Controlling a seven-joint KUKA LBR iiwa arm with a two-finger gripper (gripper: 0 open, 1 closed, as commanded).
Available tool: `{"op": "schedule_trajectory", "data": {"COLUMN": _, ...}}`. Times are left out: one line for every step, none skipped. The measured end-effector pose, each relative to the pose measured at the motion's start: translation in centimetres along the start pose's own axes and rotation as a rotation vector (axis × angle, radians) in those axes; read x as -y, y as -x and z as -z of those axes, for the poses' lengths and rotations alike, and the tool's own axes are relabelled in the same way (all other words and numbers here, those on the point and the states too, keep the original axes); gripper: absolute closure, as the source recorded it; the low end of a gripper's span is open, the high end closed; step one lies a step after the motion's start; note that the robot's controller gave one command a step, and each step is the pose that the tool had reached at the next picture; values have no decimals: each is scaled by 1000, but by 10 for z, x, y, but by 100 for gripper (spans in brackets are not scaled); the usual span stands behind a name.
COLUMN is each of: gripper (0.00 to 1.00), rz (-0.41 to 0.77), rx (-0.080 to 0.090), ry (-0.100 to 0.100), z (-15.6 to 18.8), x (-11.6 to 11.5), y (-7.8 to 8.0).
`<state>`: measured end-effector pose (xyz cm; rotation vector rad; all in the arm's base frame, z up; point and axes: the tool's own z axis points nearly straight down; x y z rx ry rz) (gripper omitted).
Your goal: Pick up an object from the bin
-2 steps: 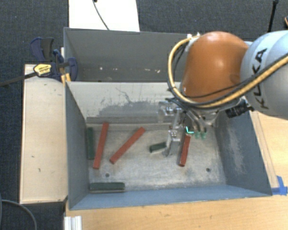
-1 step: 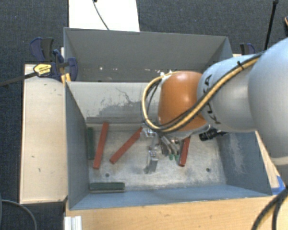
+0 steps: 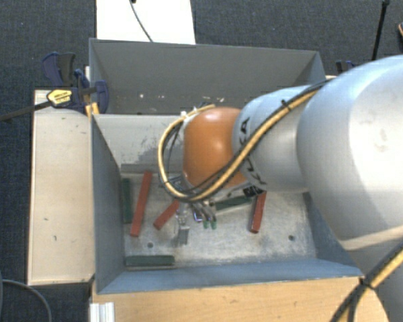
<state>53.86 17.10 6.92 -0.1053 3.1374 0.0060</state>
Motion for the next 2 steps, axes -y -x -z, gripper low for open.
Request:
{"op": "schedule_trajectory", "data": {"gripper": 100, "rz": -11, "rx": 1, "ry": -2, "z": 1, "x": 4, "y": 1}}
{"op": "schedule_trajectory", "data": {"gripper": 100, "rz": -8, "rx": 10, "ry": -3, "z": 169, "x": 43, "y": 54}}
